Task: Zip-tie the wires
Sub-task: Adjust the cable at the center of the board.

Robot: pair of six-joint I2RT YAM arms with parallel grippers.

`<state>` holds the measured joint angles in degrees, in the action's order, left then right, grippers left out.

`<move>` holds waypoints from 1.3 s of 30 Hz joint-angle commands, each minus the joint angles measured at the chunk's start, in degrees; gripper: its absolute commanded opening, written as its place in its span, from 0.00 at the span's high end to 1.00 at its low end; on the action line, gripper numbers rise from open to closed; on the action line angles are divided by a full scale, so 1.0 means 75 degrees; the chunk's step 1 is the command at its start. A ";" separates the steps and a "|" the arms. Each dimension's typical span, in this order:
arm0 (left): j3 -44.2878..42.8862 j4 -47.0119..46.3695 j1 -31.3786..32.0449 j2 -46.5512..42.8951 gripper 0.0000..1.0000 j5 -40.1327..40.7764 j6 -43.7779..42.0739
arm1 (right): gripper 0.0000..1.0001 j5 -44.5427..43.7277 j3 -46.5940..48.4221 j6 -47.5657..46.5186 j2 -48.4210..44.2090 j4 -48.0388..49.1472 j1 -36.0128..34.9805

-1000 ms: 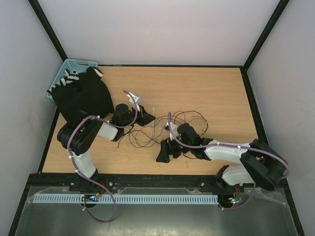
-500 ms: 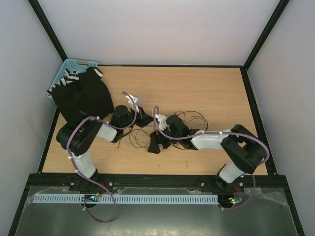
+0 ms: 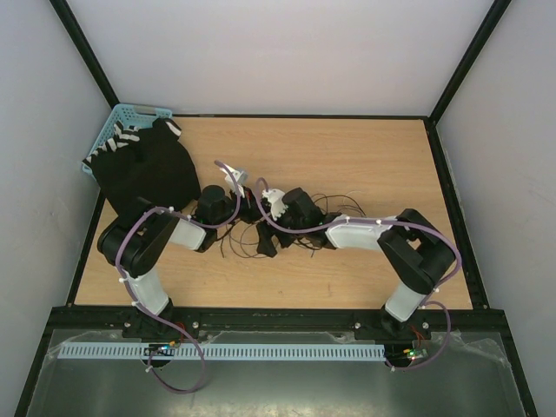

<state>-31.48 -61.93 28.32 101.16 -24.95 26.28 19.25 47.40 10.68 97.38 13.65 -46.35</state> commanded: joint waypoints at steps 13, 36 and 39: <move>0.0014 -0.0244 -0.0007 -0.0145 1.00 0.0338 0.0448 | 0.01 0.0865 -0.1115 0.0860 -0.1444 0.0669 -0.0678; 0.0095 -0.0078 -0.0028 -0.0345 1.00 0.0188 0.0537 | 0.01 0.0065 -0.0887 0.0693 0.0315 0.2352 -0.1224; 0.0101 -0.0053 -0.0054 -0.0354 1.00 0.0072 0.0593 | 0.01 -0.0107 -0.0771 0.0513 0.0455 0.2718 -0.1216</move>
<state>-31.35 -61.67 28.32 100.57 -22.76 30.13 20.82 40.12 16.88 98.54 30.68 -55.16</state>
